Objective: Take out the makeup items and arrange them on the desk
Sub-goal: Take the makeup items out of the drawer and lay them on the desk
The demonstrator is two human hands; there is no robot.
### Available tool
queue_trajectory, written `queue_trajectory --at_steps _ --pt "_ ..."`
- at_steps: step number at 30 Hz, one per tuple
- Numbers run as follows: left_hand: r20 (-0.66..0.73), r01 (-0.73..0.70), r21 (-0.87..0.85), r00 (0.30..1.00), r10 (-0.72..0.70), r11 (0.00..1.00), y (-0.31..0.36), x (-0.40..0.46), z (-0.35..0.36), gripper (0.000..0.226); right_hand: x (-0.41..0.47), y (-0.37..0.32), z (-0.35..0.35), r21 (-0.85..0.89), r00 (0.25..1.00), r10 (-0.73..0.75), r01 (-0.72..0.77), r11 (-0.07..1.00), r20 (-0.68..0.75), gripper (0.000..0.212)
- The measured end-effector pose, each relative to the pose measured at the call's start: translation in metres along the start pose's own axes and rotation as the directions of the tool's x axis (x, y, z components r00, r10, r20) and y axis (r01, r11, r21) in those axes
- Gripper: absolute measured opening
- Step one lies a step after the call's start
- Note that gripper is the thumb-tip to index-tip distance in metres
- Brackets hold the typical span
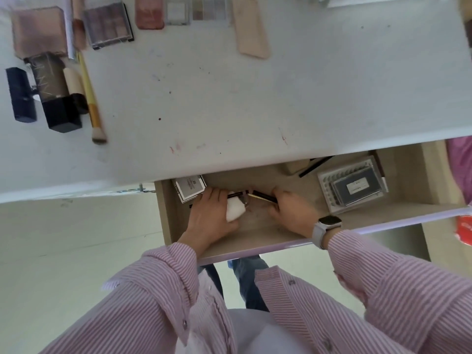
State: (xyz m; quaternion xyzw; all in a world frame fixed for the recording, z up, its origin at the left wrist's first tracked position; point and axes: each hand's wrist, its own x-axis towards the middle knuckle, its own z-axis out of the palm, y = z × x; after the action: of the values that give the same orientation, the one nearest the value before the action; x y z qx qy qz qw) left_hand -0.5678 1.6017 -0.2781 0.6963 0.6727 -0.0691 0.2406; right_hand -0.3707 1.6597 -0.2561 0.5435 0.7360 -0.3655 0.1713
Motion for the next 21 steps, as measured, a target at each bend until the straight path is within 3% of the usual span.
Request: queue_trajectory --at_steps 5,9,12,14,16,21 --pt "-0.18 -0.004 -0.169 0.983 -0.027 0.986 -0.011 -0.044 -0.047 0.066 -0.036 -0.006 -0.033 0.019 0.985 -0.169 0.169 0.985 0.026 0.024" --pt "-0.315 0.11 -0.363 0.92 -0.233 0.925 -0.009 -0.063 -0.087 0.066 -0.042 -0.05 -0.064 0.101 0.949 -0.259 0.279 0.955 -0.18 0.029" --pt "-0.348 0.251 -0.486 0.823 -0.449 0.837 -0.016 -0.047 -0.121 0.066 -0.021 -0.093 -0.087 0.255 0.916 -0.183 0.285 0.924 -0.358 0.02" --pt "-0.303 0.339 -0.569 0.76 -0.574 0.749 -0.027 -0.023 -0.141 0.069 0.003 -0.123 -0.099 0.298 0.915 -0.096 0.225 0.928 -0.392 0.016" --pt "-0.25 0.39 -0.616 0.727 -0.64 0.684 -0.038 0.004 -0.158 0.073 0.025 -0.15 -0.109 0.342 0.932 0.003 0.131 0.931 -0.363 0.021" --pt "-0.246 0.42 -0.602 0.711 -0.658 0.679 -0.057 0.052 -0.176 0.078 0.068 -0.192 -0.119 0.496 0.957 0.115 0.034 0.868 -0.267 0.035"
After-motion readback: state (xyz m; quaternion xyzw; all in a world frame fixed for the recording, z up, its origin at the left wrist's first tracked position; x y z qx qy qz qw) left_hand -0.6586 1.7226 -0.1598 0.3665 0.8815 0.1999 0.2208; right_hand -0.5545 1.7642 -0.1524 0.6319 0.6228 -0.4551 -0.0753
